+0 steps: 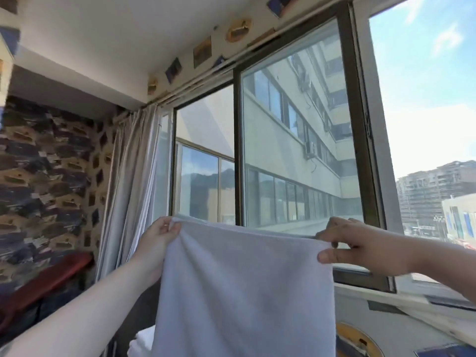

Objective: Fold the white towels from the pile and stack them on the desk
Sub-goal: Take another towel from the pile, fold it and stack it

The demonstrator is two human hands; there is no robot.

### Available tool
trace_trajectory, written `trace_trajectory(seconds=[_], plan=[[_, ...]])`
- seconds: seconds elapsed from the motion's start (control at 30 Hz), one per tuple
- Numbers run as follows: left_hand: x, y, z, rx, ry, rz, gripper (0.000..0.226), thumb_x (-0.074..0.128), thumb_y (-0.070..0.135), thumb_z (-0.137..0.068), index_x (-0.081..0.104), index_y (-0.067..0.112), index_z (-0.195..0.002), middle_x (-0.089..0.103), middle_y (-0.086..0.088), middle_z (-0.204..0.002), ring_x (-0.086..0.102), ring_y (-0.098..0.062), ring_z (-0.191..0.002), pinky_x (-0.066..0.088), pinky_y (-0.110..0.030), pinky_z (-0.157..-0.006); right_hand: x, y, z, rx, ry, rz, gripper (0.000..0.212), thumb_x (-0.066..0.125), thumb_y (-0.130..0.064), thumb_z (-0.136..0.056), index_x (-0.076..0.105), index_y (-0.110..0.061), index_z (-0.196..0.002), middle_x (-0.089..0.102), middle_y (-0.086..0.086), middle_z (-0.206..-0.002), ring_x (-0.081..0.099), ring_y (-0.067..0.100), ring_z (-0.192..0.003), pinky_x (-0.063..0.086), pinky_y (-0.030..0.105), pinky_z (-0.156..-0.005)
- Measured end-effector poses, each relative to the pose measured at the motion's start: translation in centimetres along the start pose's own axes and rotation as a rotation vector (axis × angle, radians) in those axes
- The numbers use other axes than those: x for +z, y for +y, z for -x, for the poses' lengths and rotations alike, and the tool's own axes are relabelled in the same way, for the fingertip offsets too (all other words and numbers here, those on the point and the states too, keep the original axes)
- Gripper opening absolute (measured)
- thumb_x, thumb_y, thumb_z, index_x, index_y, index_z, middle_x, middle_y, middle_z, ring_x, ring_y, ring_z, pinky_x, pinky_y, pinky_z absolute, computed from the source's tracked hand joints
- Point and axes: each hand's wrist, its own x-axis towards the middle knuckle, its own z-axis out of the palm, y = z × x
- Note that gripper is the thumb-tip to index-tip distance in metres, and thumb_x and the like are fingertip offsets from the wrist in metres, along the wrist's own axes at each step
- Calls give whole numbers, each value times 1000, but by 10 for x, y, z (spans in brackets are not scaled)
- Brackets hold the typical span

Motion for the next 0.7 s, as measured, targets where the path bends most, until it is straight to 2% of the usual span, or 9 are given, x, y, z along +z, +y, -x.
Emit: trace_trajectory(seconds=[0.13, 0.23, 0.3, 0.37, 0.5, 0.53, 0.6, 0.63, 0.7], plan=[[-14, 13, -24, -35, 11, -27, 10, 57, 17, -97, 62, 9, -97, 64, -9, -92, 60, -21, -73, 43, -26, -59, -35, -22, -34, -31, 28, -44, 31, 50, -48, -93, 50, -24, -73, 45, -8, -76, 44, 3, -71, 35, 17, -71], [-20, 23, -40, -98, -52, -39, 10, 60, 20, -96, 63, 11, -97, 65, -12, -95, 59, -25, -84, 42, -32, -68, -60, -32, -54, 27, 44, -135, 39, 61, -24, -97, 46, -2, -69, 38, 1, -69, 38, 10, -66, 30, 31, -66], [-23, 33, -51, -104, -93, -10, 7, 60, 17, -96, 64, 12, -93, 66, -11, -92, 60, -25, -84, 43, -33, -70, -76, -35, -61, 100, 107, -223, 35, 63, -15, -93, 48, 2, -67, 39, 5, -69, 38, 15, -67, 29, 31, -69], [-27, 44, -60, -97, -127, 22, 9, 60, 15, -95, 64, 14, -87, 68, -6, -83, 62, -18, -76, 47, -31, -63, -90, -37, -63, 133, 161, -343, 27, 63, -13, -92, 57, 0, -69, 49, 6, -71, 48, 16, -71, 37, 34, -78], [-30, 59, -69, -88, -209, -5, 12, 60, 17, -94, 62, 15, -82, 68, 0, -76, 64, -10, -64, 52, -24, -52, -105, -40, -56, 160, 219, -448, 33, 68, -24, -80, 65, 9, -85, 62, 13, -85, 59, 23, -88, 37, 38, -97], [-30, 59, -69, -95, -220, -2, 10, 60, 16, -95, 62, 15, -85, 68, -1, -79, 64, -11, -66, 51, -24, -54, -105, -41, -55, 175, 222, -434, 31, 70, -24, -77, 69, 5, -85, 65, 14, -88, 62, 19, -90, 38, 32, -98], [-27, 58, -68, -77, -249, 9, 4, 58, 13, -96, 62, 15, -94, 67, -4, -84, 62, -14, -69, 49, -25, -55, -106, -40, -50, 221, 214, -367, 22, 77, -25, -76, 73, -4, -83, 67, 7, -88, 63, 1, -84, 39, 12, -84], [-29, 59, -68, -45, -280, 5, 8, 58, 12, -96, 62, 16, -102, 67, -5, -85, 63, -16, -70, 49, -25, -55, -106, -38, -50, 255, 227, -281, 19, 79, -27, -79, 74, -10, -85, 64, -1, -89, 59, -4, -84, 39, 11, -81], [-34, 65, -66, 59, -402, -88, 26, 56, 12, -98, 63, 31, -115, 70, -4, -87, 67, -18, -78, 55, -28, -60, -105, -31, -48, 314, 247, 49, 11, 72, -43, -84, 68, -32, -86, 56, -11, -99, 47, -4, -97, 36, 21, -89]])
